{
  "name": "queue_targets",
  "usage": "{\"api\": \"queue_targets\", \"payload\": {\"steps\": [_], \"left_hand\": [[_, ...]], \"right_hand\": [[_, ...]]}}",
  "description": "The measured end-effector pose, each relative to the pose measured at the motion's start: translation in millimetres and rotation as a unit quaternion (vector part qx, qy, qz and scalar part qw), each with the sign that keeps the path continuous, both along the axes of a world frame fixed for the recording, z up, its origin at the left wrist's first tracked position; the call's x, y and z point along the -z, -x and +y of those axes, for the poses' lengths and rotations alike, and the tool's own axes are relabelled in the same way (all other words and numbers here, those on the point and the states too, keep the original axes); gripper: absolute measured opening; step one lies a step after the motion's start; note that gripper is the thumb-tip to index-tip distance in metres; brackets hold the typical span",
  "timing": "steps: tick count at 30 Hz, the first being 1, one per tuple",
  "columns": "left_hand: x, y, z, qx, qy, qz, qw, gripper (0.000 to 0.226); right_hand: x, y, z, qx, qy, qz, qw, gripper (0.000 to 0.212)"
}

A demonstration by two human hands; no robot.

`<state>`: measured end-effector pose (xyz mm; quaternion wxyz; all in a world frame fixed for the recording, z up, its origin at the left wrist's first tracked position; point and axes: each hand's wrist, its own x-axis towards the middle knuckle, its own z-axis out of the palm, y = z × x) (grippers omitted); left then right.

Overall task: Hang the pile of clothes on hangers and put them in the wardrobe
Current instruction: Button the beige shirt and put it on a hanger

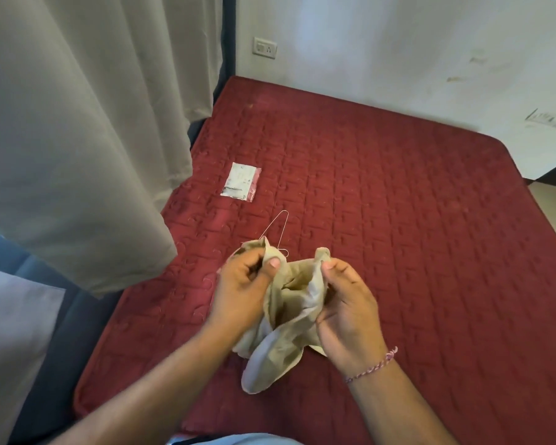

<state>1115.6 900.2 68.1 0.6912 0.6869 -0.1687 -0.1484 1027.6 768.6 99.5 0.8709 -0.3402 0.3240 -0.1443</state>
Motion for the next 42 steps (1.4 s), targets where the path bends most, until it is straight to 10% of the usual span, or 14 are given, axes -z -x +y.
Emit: {"api": "queue_targets", "payload": {"steps": [2, 4, 7, 10, 15, 25, 33, 42], "left_hand": [[-17, -43, 13, 0.161, -0.033, -0.021, 0.986, 0.01], [-20, -99, 16, 0.262, -0.273, -0.071, 0.923, 0.011], [-16, -139, 14, 0.021, -0.575, -0.193, 0.795, 0.022], [-25, -110, -6, -0.062, -0.429, -0.197, 0.879, 0.012], [-6, -18, -41, -0.067, -0.205, 0.056, 0.975, 0.017], [-26, 69, -80, -0.124, 0.08, 0.235, 0.961, 0.021], [-28, 71, -84, -0.133, 0.051, 0.151, 0.978, 0.004], [-22, 66, -87, -0.137, 0.018, 0.15, 0.979, 0.012]], "right_hand": [[-8, 5, -24, -0.03, 0.087, 0.031, 0.995, 0.007], [-4, 5, -53, -0.031, 0.209, 0.136, 0.968, 0.008], [14, 8, -84, 0.028, 0.194, 0.231, 0.953, 0.01], [14, 9, -86, 0.013, 0.138, 0.199, 0.97, 0.015], [11, 7, -52, -0.035, 0.069, 0.088, 0.993, 0.006], [2, 22, -56, -0.076, 0.118, 0.032, 0.99, 0.013], [1, 27, -64, -0.08, 0.154, -0.006, 0.985, 0.017], [9, 29, -67, -0.04, 0.422, -0.006, 0.906, 0.011]]}}
